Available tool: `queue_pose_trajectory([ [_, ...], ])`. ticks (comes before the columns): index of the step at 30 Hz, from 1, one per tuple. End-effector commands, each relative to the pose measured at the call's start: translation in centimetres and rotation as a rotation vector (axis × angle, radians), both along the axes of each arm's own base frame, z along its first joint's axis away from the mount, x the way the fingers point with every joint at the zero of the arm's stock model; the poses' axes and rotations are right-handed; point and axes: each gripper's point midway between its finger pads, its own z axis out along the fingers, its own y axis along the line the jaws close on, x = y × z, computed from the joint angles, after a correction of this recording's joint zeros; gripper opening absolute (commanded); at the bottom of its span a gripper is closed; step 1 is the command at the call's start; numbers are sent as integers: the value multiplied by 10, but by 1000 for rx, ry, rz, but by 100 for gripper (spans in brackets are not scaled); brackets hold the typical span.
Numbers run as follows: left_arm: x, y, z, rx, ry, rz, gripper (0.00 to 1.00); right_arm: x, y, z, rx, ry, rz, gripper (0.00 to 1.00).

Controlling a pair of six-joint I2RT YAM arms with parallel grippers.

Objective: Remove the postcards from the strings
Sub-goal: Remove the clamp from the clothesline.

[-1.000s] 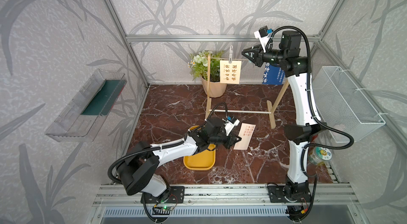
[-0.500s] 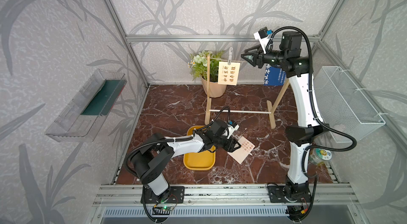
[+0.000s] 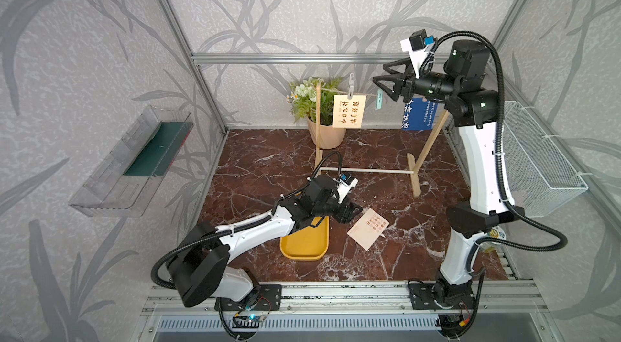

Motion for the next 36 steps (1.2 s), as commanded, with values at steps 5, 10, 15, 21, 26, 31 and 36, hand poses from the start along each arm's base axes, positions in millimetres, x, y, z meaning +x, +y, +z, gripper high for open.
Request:
queue_pose_trajectory([
  [5, 19, 30, 18, -36, -125, 104, 65, -30, -21, -52, 123, 146, -130, 74],
  [10, 28, 50, 32, -139, -142, 173, 68, -51, -61, -108, 392, 82, -322, 93],
  [15, 28, 52, 38, -155, -155, 156, 68, -37, -55, -166, 480, 235, -293, 94],
  [21, 26, 48, 51, -247, -171, 138, 68, -7, -57, -177, 586, 239, -197, 99],
  [26, 21, 50, 54, -248, -180, 123, 76, 11, -63, -159, 656, 199, -118, 99],
  [31, 18, 51, 57, -237, -196, 114, 79, 24, -59, -149, 690, 175, -70, 99],
  [36, 16, 51, 60, -244, -200, 109, 79, 30, -53, -138, 740, 160, 3, 99],
])
